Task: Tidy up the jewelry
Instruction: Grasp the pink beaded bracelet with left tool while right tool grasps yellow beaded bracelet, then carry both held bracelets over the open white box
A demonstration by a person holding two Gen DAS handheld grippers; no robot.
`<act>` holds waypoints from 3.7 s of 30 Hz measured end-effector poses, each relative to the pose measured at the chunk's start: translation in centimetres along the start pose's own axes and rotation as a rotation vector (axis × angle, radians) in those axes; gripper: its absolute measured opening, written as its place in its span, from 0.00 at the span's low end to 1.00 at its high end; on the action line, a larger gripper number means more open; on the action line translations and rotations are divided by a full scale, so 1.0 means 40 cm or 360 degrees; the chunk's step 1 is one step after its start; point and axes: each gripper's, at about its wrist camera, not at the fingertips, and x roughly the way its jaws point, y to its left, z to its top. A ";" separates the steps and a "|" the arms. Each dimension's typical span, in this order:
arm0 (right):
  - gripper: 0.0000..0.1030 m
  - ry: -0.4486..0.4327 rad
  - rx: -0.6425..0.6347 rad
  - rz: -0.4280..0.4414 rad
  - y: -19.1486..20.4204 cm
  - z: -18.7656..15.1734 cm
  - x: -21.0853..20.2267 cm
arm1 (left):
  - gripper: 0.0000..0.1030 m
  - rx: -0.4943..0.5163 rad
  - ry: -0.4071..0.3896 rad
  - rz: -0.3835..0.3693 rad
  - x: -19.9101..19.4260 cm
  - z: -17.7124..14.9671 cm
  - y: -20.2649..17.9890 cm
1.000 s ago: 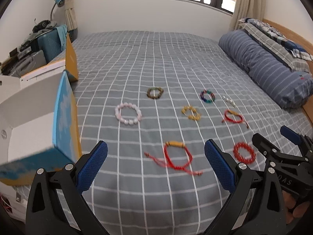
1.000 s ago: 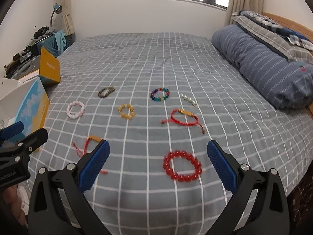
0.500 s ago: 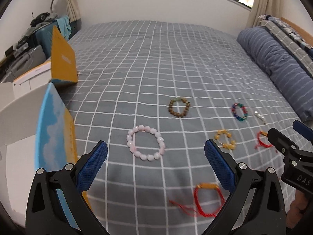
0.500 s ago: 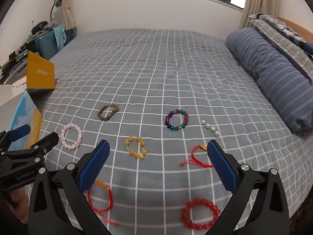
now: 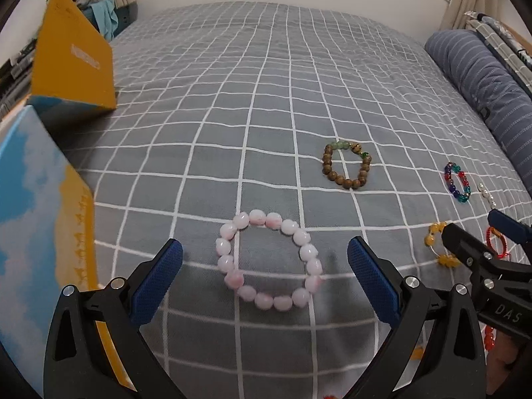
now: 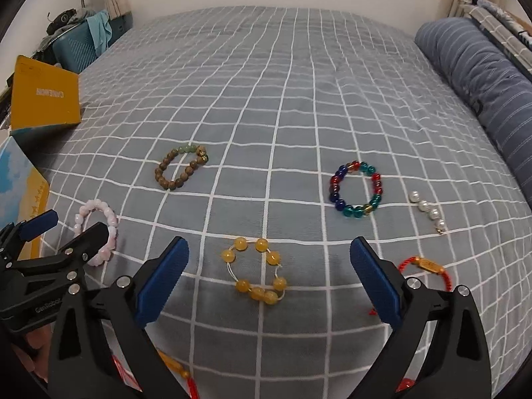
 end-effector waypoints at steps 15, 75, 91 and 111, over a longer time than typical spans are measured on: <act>0.55 0.0175 0.0024 0.0058 0.006 -0.012 0.080 | 0.76 0.0004 0.0108 0.0050 0.073 0.013 0.008; 0.15 -0.0090 0.0033 0.0047 0.031 0.000 -0.169 | 0.19 0.0050 -0.0165 -0.0047 -0.260 -0.022 -0.002; 0.15 -0.0187 -0.0064 0.0110 0.182 0.000 -0.325 | 0.19 -0.0015 -0.0283 0.0010 -0.454 -0.062 0.101; 0.15 -0.0236 -0.0265 0.0334 0.554 -0.008 -0.432 | 0.19 -0.0276 -0.0310 0.0234 -0.585 -0.151 0.440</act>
